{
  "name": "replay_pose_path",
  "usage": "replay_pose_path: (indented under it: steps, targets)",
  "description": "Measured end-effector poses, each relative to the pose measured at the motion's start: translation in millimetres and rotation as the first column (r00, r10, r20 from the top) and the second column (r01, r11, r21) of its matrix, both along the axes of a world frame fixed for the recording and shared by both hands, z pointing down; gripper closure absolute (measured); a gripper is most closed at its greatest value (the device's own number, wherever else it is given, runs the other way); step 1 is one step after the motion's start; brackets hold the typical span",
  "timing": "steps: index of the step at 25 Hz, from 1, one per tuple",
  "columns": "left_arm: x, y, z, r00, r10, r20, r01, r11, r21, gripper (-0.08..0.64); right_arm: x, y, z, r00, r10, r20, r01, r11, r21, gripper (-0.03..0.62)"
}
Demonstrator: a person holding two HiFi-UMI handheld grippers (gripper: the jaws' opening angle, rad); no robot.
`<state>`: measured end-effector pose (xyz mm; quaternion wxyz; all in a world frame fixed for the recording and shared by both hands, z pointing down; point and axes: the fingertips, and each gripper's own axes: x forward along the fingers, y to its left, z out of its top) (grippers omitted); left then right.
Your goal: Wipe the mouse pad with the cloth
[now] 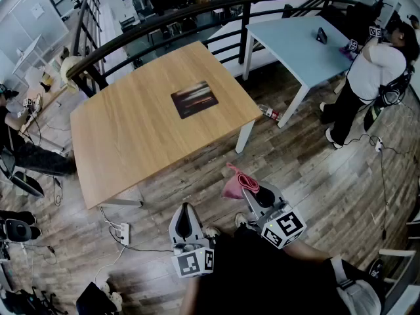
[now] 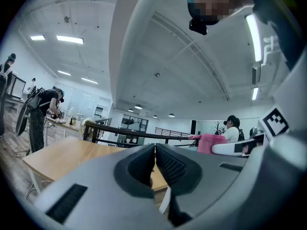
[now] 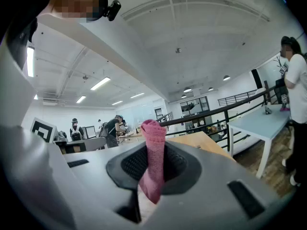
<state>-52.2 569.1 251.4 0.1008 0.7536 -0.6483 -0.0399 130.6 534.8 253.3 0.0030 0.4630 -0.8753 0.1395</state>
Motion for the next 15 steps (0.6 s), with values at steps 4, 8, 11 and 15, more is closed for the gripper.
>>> replay_pose_path:
  steps: [4, 8, 11, 15]
  targets:
    - [3.0, -1.4, 1.2, 1.000, -0.005, -0.001, 0.005, 1.000, 0.003, 0.535, 2.6, -2.0, 1.1, 1.000, -0.002, 0.002, 0.002, 1.000, 0.004, 0.528]
    - [5.9, 1.0, 0.1, 1.000, -0.002, -0.003, 0.002, 1.000, 0.003, 0.535, 4.3, 1.0, -0.7, 1.000, -0.003, 0.003, 0.003, 1.000, 0.006, 0.526]
    - [7.6, 1.1, -0.8, 1.000, -0.001, 0.000, 0.001, 1.000, 0.001, 0.535, 6.2, 1.2, -1.4, 1.000, -0.002, 0.002, 0.002, 1.000, 0.005, 0.528]
    - [11.7, -0.8, 1.0, 1.000, 0.002, 0.001, -0.002, 1.000, -0.002, 0.535, 10.0, -0.6, -0.3, 1.000, 0.000, 0.008, 0.000, 1.000, 0.003, 0.528]
